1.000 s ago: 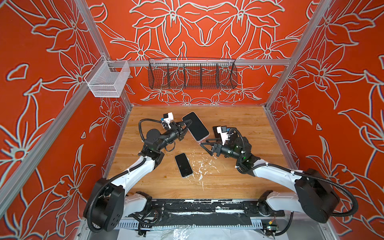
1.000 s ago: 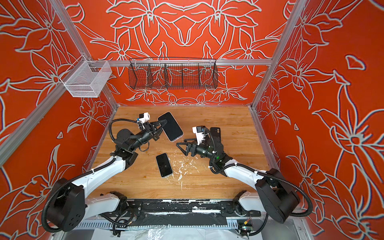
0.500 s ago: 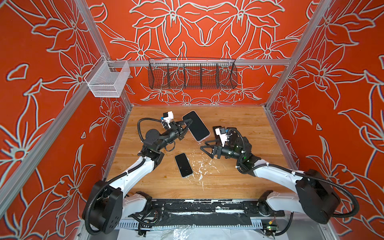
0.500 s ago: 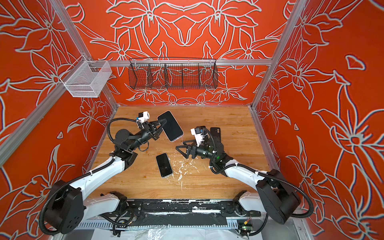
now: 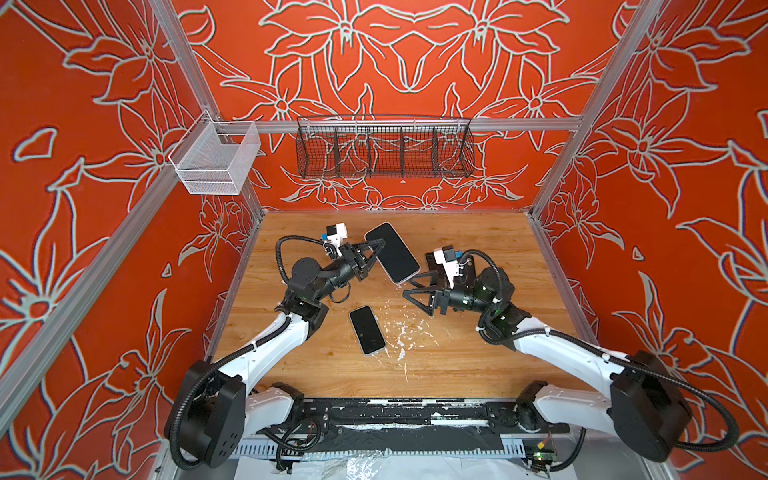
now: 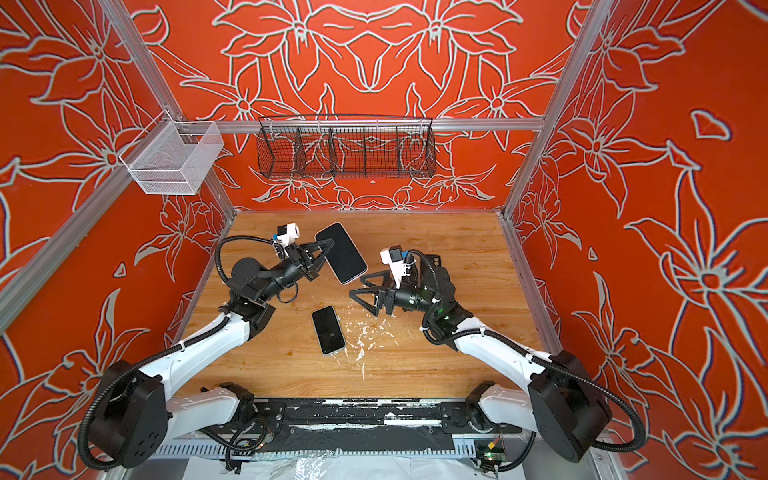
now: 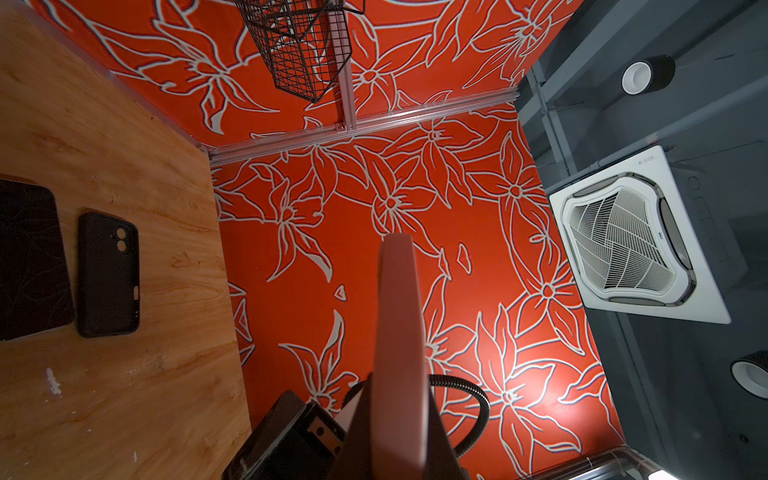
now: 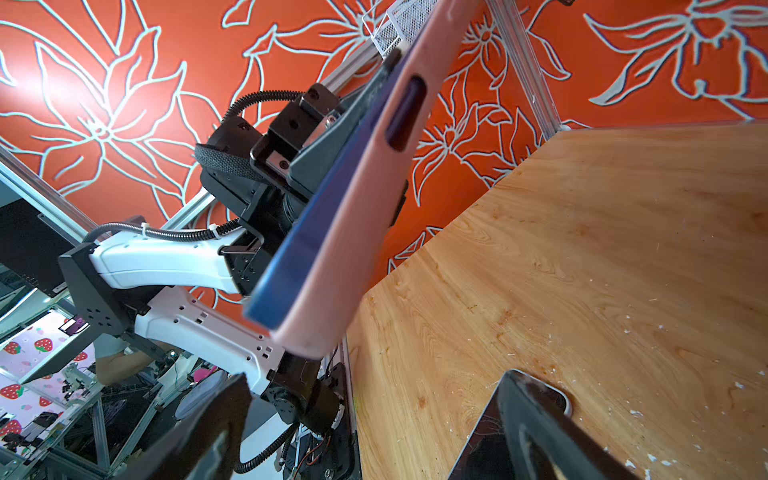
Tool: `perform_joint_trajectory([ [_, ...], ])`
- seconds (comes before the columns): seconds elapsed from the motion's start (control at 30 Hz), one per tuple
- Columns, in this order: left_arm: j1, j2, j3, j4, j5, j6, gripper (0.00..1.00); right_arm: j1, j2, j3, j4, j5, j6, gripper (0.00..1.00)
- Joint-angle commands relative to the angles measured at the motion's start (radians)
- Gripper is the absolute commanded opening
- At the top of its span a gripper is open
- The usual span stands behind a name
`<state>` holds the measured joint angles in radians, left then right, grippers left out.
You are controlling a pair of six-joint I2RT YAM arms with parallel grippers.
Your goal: Take the phone out of the phone case
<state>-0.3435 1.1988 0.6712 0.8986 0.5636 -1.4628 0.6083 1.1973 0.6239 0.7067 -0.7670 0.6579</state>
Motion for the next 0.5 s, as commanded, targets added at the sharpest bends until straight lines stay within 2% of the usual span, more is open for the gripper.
perform_joint_trajectory([
  [0.0, -0.003, -0.021, 0.023, 0.061, 0.014, -0.001, 0.0, -0.01, -0.03, 0.032, 0.0, 0.006, 0.005, 0.95],
  [0.33, -0.003, -0.018, 0.022, 0.064, 0.018, -0.004, 0.0, -0.022, -0.041, 0.034, -0.012, 0.082, 0.01, 0.95],
  [0.47, -0.003, -0.015, 0.021, 0.063, 0.018, -0.002, 0.0, -0.025, -0.033, 0.043, 0.003, 0.068, 0.016, 0.96],
])
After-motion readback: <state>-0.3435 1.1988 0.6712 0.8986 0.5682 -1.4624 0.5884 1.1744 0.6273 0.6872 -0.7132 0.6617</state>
